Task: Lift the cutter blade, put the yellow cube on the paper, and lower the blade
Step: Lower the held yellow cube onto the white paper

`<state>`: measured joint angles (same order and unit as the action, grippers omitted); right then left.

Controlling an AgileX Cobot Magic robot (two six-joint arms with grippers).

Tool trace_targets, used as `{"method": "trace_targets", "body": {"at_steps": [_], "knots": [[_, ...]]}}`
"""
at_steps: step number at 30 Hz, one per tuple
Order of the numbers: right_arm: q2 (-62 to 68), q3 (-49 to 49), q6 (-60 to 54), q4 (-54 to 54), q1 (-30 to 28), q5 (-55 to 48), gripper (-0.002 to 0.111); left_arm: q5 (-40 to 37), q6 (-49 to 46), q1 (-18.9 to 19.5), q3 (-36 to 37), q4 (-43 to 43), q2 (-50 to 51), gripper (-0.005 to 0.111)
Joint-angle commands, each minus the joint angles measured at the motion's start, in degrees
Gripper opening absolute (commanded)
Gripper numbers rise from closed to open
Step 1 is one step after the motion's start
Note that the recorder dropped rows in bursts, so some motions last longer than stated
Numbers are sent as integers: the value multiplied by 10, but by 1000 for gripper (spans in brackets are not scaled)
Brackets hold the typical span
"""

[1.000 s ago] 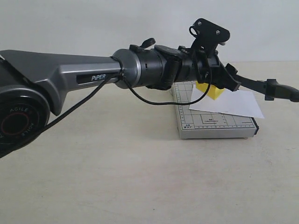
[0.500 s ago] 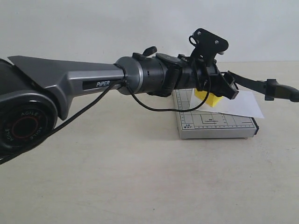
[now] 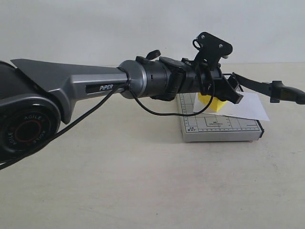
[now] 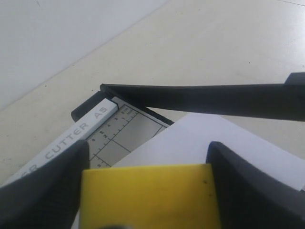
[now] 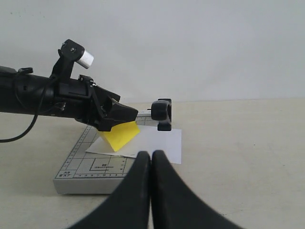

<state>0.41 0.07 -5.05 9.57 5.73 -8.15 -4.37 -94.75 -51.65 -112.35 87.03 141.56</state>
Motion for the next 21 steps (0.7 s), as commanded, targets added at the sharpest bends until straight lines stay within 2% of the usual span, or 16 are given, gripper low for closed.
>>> {"method": "trace_targets", "body": {"at_steps": [1,8,12,16,19,21], "knots": [[-4,-1,1,0,0,6,1,-1,5,-3,2,1,-2,4],[-4,-1,1,0,0,6,1,0,5,-3,2,1,-2,7],[-4,-1,1,0,0,6,1,3,5,-2,2,1,-2,21],[-4,-1,1,0,0,6,1,4,5,-2,2,1,-2,41],[-4,-1,1,0,0,6,0,3,5,-2,2,1,-2,50],[-4,-1,1,0,0,6,0,0,5,-2,2,1,-2,52]]}}
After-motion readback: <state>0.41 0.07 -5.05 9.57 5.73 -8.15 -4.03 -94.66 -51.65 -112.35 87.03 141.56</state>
